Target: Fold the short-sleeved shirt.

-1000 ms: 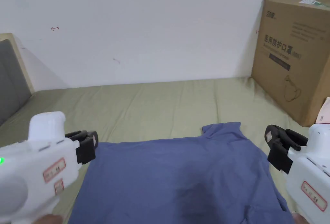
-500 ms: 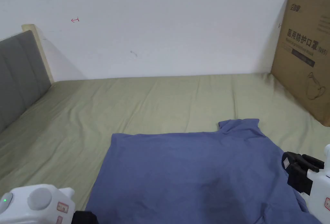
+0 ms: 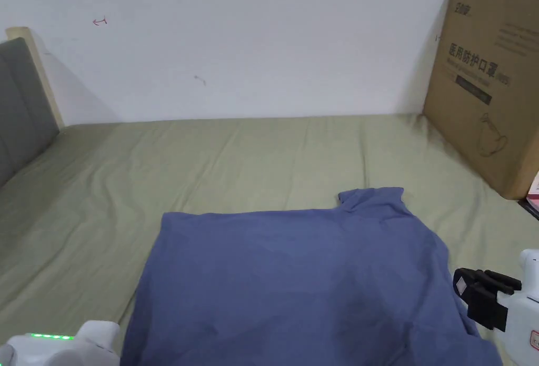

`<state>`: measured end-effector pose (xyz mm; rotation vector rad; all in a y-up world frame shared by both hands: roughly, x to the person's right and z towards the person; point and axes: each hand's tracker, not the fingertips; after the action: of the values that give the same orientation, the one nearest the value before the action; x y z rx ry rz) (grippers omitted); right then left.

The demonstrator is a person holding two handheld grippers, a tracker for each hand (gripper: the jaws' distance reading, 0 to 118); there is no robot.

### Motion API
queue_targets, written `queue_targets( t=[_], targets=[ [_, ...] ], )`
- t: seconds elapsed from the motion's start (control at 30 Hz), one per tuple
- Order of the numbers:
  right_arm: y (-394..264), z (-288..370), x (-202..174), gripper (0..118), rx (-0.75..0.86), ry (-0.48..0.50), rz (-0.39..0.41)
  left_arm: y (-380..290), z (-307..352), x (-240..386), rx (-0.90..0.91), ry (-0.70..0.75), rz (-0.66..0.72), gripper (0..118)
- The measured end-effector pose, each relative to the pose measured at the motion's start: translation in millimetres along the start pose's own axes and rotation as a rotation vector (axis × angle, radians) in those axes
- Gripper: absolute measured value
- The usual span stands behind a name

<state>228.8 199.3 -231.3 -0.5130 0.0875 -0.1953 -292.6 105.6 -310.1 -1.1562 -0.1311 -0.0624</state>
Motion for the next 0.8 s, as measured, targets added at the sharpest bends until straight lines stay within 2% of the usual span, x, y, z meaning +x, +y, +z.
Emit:
queue_targets(
  t=[0.03,0.1,0.13,0.17,0.2,0.23,0.3,0.37,0.47,0.57,0.6,0.63,0.67,0.7,0.73,0.8],
  targets=[
    [-1,-2,7,0,-0.03,0.003,-0.013,1,5,-2,0.008,0.008,-0.011,5],
    [-4,-6,22,1,-0.104,-0.021,-0.033,6,18,2,0.017,-0.08,0.013,5],
    [-5,-11,29,10,-0.164,-0.022,-0.037,6,23,4,0.026,-0.073,0.008,5],
    [-7,-18,37,38,-0.246,-0.032,-0.029,8,30,3,0.065,-0.082,0.0,5],
    [-11,-29,45,89,-0.351,-0.068,-0.02,10,40,8,0.083,-0.098,0.0,5],
    [-20,-39,51,102,-0.45,-0.072,0.001,11,49,13,0.099,-0.107,-0.001,5],
    [-37,-50,68,101,-0.54,-0.083,-0.025,14,61,13,0.118,-0.128,0.024,5],
    [-54,-65,82,101,-0.673,-0.121,-0.002,19,72,15,0.136,-0.141,0.036,5],
    [-74,-79,95,101,-0.772,-0.181,0.026,21,81,18,0.145,-0.148,0.045,5],
    [-85,-85,101,96,-0.838,-0.151,0.007,25,79,21,0.133,-0.136,0.055,5],
    [-84,-83,100,88,-0.827,-0.15,0.013,25,76,20,0.118,-0.115,0.054,5],
    [-81,-79,98,71,-0.815,-0.148,0.029,26,74,20,0.111,-0.109,0.057,5],
    [-77,-74,94,48,-0.8,-0.126,0.059,26,73,19,0.099,-0.104,0.06,5],
    [-74,-71,92,14,-0.797,-0.089,0.078,25,71,19,0.089,-0.099,0.063,5],
    [-73,-69,90,6,-0.796,-0.07,0.099,24,70,18,0.075,-0.087,0.063,5],
    [-71,-62,82,6,-0.77,0.025,0.084,22,64,16,0.067,-0.094,0.071,5]
  ],
)
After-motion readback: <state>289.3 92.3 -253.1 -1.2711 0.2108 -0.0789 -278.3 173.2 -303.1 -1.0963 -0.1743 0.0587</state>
